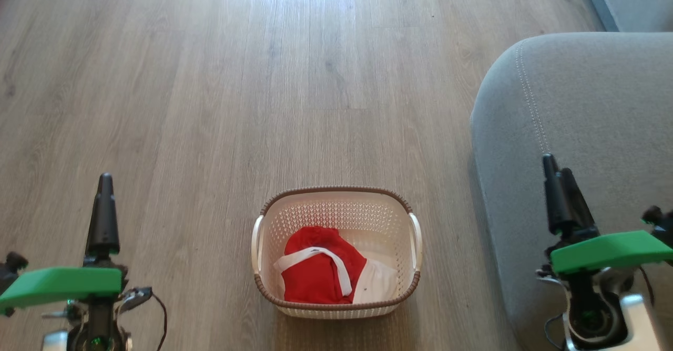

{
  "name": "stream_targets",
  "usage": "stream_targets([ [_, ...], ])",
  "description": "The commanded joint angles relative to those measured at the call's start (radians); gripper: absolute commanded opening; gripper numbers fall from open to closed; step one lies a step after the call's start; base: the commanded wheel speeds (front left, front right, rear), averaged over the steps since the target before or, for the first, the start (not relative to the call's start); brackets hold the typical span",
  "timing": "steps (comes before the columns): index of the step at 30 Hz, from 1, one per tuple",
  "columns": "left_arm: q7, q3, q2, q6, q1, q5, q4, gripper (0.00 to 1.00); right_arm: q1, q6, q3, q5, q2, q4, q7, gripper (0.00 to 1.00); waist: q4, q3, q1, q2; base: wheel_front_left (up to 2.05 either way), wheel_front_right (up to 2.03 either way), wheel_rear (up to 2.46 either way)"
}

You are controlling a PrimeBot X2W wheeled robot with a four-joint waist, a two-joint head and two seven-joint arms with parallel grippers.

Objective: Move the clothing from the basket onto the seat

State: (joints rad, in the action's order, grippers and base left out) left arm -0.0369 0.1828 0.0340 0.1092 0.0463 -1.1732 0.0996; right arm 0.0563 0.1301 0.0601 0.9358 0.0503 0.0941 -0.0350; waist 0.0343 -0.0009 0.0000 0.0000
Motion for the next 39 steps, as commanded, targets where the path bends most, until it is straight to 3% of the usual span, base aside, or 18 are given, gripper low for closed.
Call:
stream_targets([
  [1, -0.011, -0.001, 0.01, -0.011, 0.052, 0.049, -0.064, 1.0, 0.055, 0.0, -0.024, -0.057, 0.001, -0.054, -0.013, 1.0, 0.002, 0.0, 0.0, 0.0, 0.0, 0.0, 0.0],
  [19, -0.064, -0.232, 0.016, -0.162, 0.031, 0.505, -0.193, 1.0, 0.058, 0.0, -0.109, -0.382, 0.001, -0.09, -0.066, 1.0, 0.013, -0.007, 0.0, 0.0, 0.0, 0.0, 0.0],
  [25, -0.079, -0.306, 0.04, -0.204, 0.029, 0.579, -0.178, 1.0, 0.058, 0.0, -0.124, -0.453, 0.001, -0.088, -0.081, 1.0, 0.012, -0.009, 0.0, 0.0, 0.0, 0.0, 0.0],
  [39, -0.121, -0.52, 0.142, -0.408, 0.058, 0.766, -0.166, 1.0, 0.048, 0.0, -0.159, -0.602, 0.0, -0.049, -0.122, 1.0, 0.008, -0.019, 0.0, 0.0, 0.0, 0.0, 0.0],
])
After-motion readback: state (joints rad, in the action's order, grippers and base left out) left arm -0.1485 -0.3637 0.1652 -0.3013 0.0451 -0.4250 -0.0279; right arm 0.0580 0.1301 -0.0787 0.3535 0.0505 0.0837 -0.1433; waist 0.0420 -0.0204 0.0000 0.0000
